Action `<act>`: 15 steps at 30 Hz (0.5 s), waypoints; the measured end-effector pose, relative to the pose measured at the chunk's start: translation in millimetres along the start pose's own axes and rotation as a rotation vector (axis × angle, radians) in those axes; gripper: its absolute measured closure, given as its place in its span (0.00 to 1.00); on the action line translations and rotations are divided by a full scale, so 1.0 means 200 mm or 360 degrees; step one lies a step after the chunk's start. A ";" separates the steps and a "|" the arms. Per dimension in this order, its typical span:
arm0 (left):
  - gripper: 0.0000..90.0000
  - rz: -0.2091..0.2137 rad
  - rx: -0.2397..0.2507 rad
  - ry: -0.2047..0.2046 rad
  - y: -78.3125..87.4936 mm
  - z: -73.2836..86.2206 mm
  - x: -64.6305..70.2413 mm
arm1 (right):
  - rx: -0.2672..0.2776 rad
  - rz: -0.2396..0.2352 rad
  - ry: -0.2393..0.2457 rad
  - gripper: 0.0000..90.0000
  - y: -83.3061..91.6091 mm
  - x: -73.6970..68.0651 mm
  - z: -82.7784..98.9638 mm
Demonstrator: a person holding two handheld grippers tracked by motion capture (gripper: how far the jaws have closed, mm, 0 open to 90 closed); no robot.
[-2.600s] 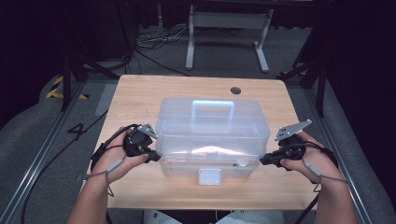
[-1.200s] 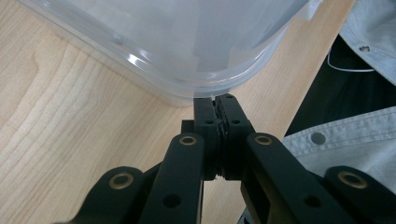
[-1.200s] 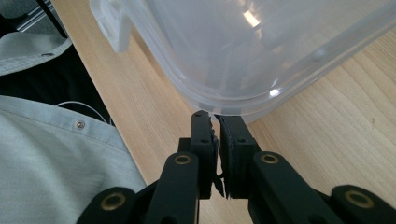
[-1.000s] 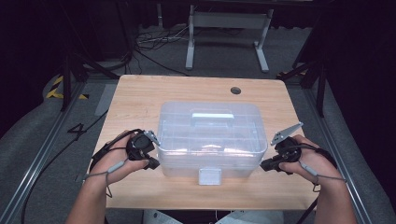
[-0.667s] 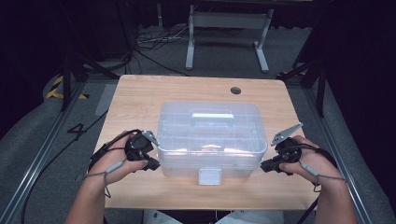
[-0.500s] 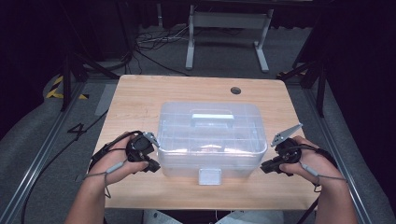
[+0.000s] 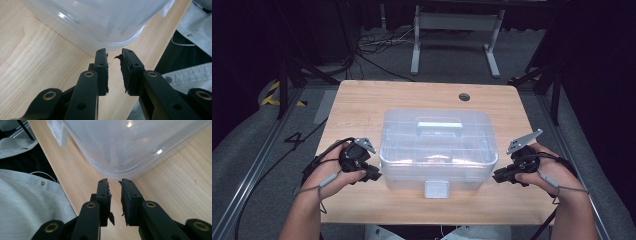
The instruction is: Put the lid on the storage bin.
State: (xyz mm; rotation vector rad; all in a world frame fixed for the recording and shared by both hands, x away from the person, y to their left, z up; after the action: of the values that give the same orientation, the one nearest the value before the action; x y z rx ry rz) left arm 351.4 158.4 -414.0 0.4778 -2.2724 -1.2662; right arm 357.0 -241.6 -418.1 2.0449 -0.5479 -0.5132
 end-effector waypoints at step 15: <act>0.82 -0.0227 0.0395 0.0203 0.14 0.03 -0.12 | 0.0294 0.0147 -0.0084 0.78 0.15 0.12 -0.05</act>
State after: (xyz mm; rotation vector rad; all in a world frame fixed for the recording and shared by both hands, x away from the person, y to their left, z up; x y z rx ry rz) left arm 365.7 188.4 -398.2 0.7986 -2.3300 -0.9892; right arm 376.0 -262.9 -390.3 2.1734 -0.7414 -0.4775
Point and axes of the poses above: each handheld gripper's, and its own axes: y roughly backward along the jaws, z roughly out of its underside, x roughly to its right, the point moved 7 cm from there along -y, roughly forward along the jaws, and after that the axes turned 4 degrees about z, right-handed, at the moved point
